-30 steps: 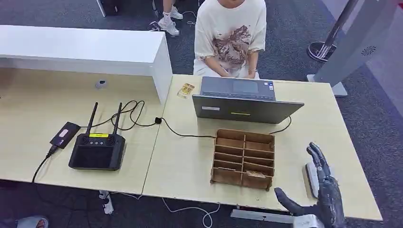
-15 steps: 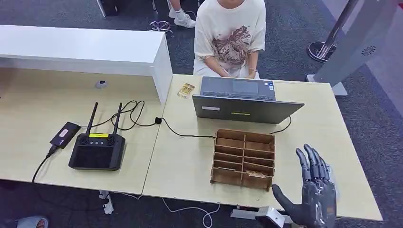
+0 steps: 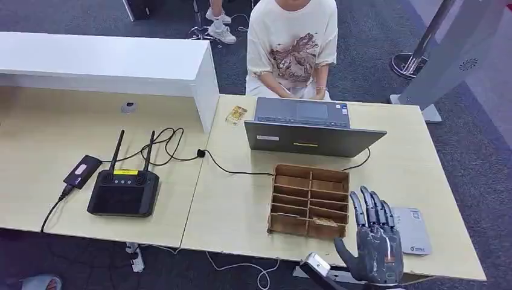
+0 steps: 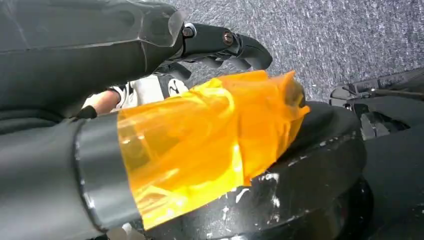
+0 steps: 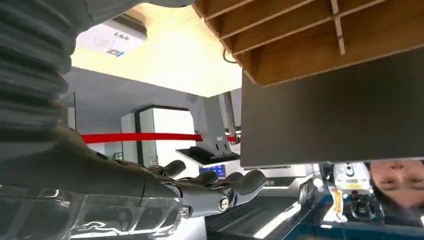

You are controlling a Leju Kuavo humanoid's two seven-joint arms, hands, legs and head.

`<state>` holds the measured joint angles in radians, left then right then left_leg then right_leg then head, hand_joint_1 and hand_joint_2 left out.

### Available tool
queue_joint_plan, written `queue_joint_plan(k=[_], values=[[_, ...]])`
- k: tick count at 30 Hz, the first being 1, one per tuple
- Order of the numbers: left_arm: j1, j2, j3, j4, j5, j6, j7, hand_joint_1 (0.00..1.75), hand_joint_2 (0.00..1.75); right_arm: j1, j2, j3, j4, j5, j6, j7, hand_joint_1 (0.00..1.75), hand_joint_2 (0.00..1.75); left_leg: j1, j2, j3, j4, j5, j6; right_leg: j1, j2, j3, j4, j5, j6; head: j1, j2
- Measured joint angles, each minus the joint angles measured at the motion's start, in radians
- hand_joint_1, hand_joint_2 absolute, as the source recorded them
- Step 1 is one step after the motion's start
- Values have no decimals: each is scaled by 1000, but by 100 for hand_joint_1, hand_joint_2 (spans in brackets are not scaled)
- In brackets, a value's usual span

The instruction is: Pass the card to the sensor for recognition and then transmit it.

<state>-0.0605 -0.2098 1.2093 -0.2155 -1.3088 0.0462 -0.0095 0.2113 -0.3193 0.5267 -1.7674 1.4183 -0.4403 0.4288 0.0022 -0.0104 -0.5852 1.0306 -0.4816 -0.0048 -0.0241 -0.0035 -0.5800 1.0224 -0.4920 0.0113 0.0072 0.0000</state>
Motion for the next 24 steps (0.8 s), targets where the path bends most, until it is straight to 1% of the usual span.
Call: queue_joint_plan(k=[8,17,24], values=[[0,0,3,-1,-5,-1,1,0,0,-12,-8,25,12,16,17,28,0,175,0,0,0,0,0,0,0,0,0,0,0,0,0,0],[0,0,3,-1,-5,-4,1,0,0,-14,-12,33,13,18,37,36,0,175,0,0,0,0,0,0,0,0,0,0,0,0,0,0],[-1,0,4,-1,-4,-6,1,0,0,-24,-13,44,18,-1,66,40,0,175,0,0,0,0,0,0,0,0,0,0,0,0,0,0]])
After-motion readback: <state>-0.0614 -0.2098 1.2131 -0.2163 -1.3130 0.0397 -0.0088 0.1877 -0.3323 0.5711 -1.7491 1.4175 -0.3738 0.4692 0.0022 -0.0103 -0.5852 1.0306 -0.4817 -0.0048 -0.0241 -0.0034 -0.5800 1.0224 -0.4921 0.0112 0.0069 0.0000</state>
